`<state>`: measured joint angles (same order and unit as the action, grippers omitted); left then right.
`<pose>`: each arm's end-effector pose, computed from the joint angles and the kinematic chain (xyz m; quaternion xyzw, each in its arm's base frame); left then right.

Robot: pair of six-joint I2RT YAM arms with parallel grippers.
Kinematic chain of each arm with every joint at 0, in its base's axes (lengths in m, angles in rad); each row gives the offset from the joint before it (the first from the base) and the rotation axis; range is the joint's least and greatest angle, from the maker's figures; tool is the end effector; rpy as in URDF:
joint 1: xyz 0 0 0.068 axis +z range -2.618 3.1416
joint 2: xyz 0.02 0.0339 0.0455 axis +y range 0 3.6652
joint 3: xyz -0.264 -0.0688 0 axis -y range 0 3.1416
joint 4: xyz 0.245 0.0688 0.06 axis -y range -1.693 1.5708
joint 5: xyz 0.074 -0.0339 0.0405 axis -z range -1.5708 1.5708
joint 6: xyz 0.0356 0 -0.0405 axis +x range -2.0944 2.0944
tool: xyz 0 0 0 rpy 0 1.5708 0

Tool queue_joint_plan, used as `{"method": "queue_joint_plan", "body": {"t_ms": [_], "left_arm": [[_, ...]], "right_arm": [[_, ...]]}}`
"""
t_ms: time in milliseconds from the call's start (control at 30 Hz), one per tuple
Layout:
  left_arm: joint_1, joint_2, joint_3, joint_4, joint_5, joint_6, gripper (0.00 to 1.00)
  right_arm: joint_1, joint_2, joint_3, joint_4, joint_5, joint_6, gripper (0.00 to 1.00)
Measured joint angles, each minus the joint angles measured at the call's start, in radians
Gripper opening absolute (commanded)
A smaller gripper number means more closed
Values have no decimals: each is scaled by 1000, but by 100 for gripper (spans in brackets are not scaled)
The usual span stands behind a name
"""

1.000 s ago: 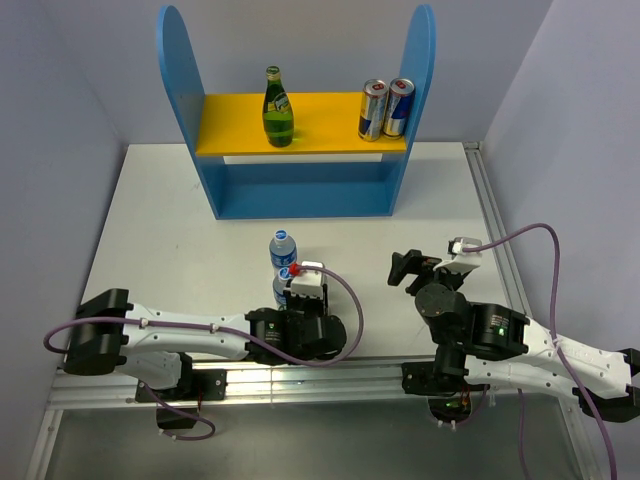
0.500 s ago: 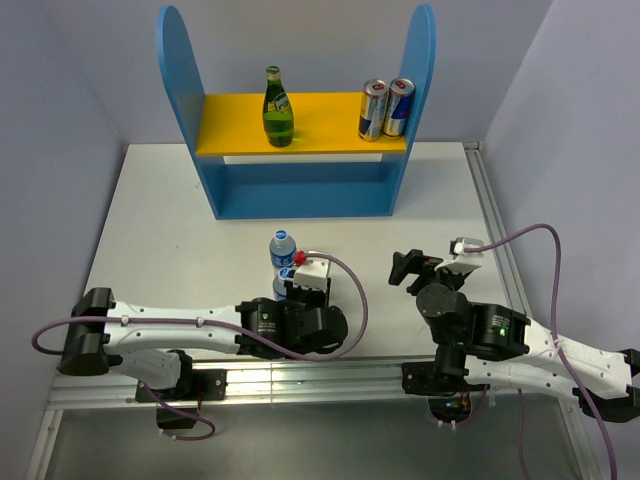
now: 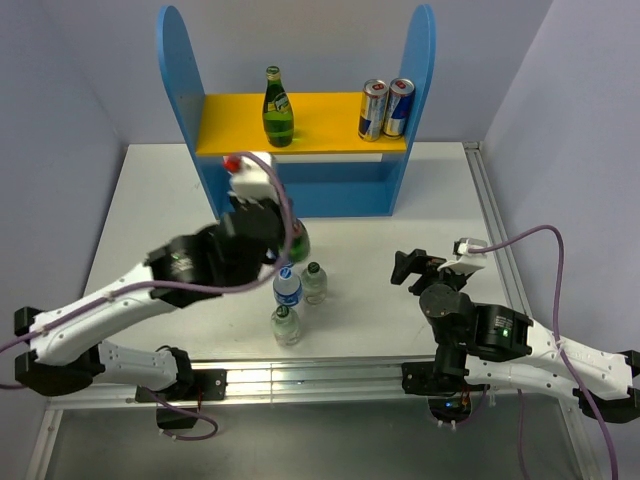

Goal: Place and organize the beverage onto the shelf

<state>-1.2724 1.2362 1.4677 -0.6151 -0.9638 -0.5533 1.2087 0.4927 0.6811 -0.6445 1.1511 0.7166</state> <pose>0.1001 -0.2260 0.4422 0.0158 0.7788 -0.1573 0.6071 0.0645 0.0785 0.3042 0.1058 0.7606 0.1002 0.6326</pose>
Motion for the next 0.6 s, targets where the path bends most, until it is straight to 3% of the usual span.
{"method": "queue_joint_plan", "body": {"t_ms": [333,600], "left_arm": [[334,31,362,6,67,280,0],[623,273,616,-19,240,368,0]], "right_arm": [[0,-2,0,2,9,-2,97],[0,-18,-2,2,8,-3,97]]}}
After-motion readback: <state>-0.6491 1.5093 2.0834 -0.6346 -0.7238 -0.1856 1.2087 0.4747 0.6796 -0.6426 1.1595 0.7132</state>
